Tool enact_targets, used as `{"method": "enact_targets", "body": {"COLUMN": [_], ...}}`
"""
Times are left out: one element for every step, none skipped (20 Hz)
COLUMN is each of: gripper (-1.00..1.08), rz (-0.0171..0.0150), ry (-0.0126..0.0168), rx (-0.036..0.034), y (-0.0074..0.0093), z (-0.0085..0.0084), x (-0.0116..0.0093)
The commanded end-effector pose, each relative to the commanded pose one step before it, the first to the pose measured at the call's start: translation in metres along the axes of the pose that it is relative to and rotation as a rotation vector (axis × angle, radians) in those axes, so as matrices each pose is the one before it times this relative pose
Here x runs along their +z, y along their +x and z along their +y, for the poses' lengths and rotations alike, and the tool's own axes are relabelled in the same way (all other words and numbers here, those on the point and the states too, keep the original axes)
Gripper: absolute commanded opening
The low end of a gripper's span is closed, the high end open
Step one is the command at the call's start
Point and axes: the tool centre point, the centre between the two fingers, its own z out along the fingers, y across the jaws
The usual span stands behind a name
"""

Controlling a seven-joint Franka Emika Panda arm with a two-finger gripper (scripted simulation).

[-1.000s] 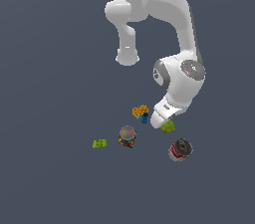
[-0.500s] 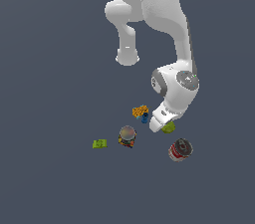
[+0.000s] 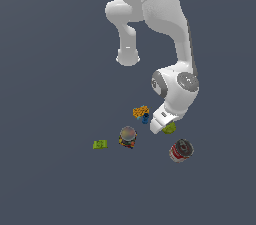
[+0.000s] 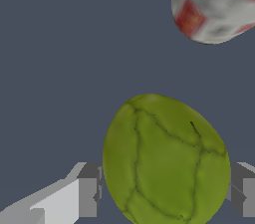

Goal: Pick up a designated object from a clutter of objects.

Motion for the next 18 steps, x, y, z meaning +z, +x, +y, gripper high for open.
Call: {"method": "enact_targets", "body": {"gripper": [-1.00,-1.00,-1.00,-1.00,-1.00,-1.00,-1.00,-1.00,-1.00,-1.00,-1.00,-1.00,-1.00,-1.00,-1.00,-1.00,-1.00,-1.00], "rz": [-0.00008,0.00000,0.00000,-0.00030,0.00000,0.00000,0.00000,0.00000,0.00000,0.00000,0.00000,0.00000,0.00000,-0.00022,0.00000,0.00000,0.00000,0.00000], "ry": [0.00051,0.00000,0.00000,-0.00068,0.00000,0.00000,0.00000,0.00000,0.00000,0.00000,0.00000,0.00000,0.00000,-0.00054,0.00000,0.00000,0.00000,0.00000], "rx": [-0.00078,0.00000,0.00000,0.00094,0.00000,0.00000,0.00000,0.00000,0.00000,0.00000,0.00000,0.00000,0.00000,-0.00037,0.00000,0.00000,0.00000,0.00000], "y": [0.00024,0.00000,0.00000,-0.00045,-0.00007,-0.00021,-0.00035,-0.00048,-0.00062,-0.00076,-0.00090,-0.00104,-0.00118,-0.00124,-0.00146,-0.00160,-0.00174,-0.00188], "z": [-0.00052,0.00000,0.00000,0.00072,-0.00006,-0.00019,-0.00032,-0.00044,-0.00057,-0.00070,-0.00083,-0.00095,-0.00108,-0.00145,-0.00134,-0.00147,-0.00160,-0.00173], "x": [0.00092,0.00000,0.00000,-0.00085,-0.00021,-0.00064,-0.00107,-0.00150,-0.00194,-0.00237,-0.00280,-0.00324,-0.00368,-0.00408,-0.00456,-0.00500,-0.00545,-0.00590]}}
